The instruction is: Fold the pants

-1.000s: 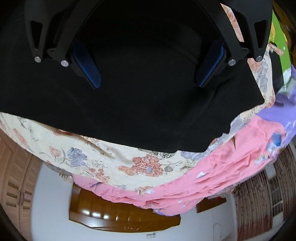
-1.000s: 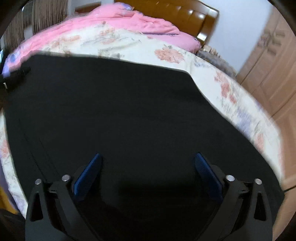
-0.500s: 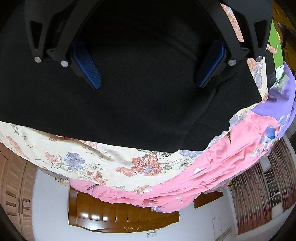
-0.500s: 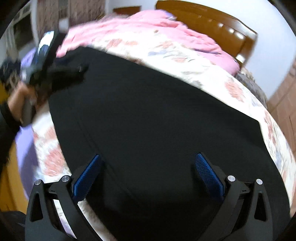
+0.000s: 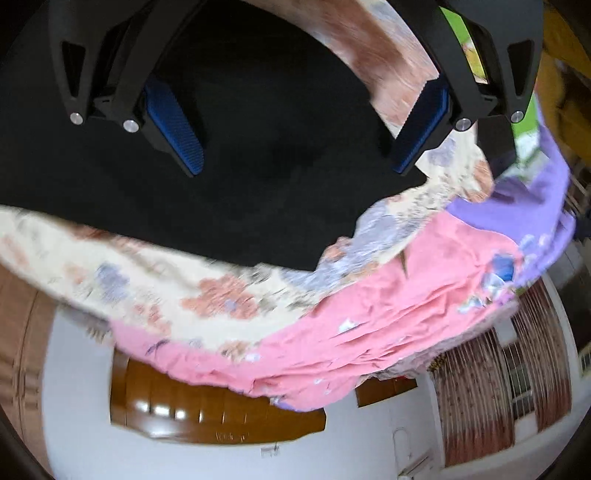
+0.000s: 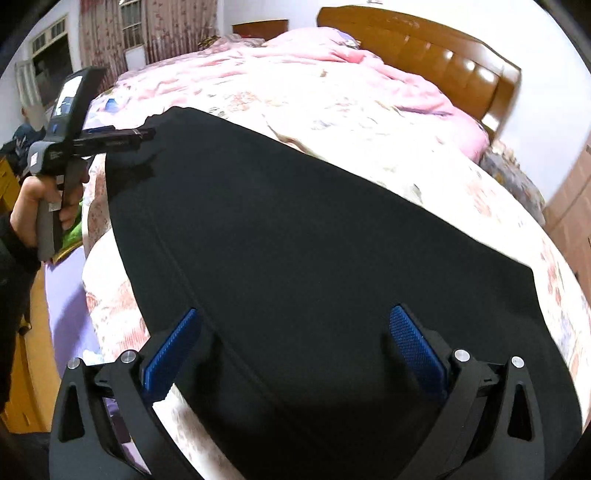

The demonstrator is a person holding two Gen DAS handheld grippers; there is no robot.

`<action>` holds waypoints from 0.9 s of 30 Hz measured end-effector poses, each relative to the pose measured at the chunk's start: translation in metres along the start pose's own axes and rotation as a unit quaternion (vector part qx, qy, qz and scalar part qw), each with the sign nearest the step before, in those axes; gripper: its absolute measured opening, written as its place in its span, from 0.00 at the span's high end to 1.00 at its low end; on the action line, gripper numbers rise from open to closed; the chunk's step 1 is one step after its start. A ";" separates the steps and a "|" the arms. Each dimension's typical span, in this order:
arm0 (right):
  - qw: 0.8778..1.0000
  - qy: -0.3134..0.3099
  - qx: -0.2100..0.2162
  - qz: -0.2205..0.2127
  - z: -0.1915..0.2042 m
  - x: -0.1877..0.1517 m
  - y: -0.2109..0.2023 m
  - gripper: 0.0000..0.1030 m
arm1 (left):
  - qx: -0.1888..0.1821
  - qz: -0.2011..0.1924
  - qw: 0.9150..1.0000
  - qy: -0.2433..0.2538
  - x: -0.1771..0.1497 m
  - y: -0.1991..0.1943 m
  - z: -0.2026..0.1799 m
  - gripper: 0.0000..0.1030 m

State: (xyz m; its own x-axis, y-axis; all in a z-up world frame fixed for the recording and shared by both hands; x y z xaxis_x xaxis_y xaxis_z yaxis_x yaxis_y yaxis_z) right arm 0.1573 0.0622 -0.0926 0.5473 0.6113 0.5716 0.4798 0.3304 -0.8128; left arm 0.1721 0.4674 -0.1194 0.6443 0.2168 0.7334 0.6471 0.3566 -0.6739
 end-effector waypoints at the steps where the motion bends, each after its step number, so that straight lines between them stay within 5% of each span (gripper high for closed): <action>1: 1.000 -0.001 0.002 0.000 0.002 0.004 0.004 0.05 | 0.005 0.004 1.000 0.004 -0.001 0.004 0.001 0.01; 12: 0.999 -0.008 0.033 0.008 0.025 0.090 0.068 0.05 | 0.016 0.016 1.000 0.012 -0.009 0.018 0.006 0.01; 16: 0.999 -0.018 0.017 0.035 0.030 0.087 0.095 0.05 | 0.015 0.020 1.000 0.008 -0.009 0.021 0.008 0.01; 27: 0.999 -0.003 0.036 0.012 0.025 0.081 0.095 0.04 | -0.002 0.033 0.999 -0.008 -0.011 0.026 0.016 0.01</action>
State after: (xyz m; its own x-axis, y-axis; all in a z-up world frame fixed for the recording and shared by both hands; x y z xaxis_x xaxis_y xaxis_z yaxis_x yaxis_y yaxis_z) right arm 0.2294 0.1611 -0.1266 0.5538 0.6235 0.5519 0.4169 0.3660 -0.8320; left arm 0.1753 0.4892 -0.1435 0.6783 0.2543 0.6894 0.6053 0.3384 -0.7205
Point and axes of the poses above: each gripper's, at about its wrist camera, not at the fingertips, and y roughly the way its jaws point, z to its left, x to its top, the point moved 3 cm from there along y, roughly the way its jaws point, and after that the axes turned 3 degrees about -y, right-handed, at the moved point
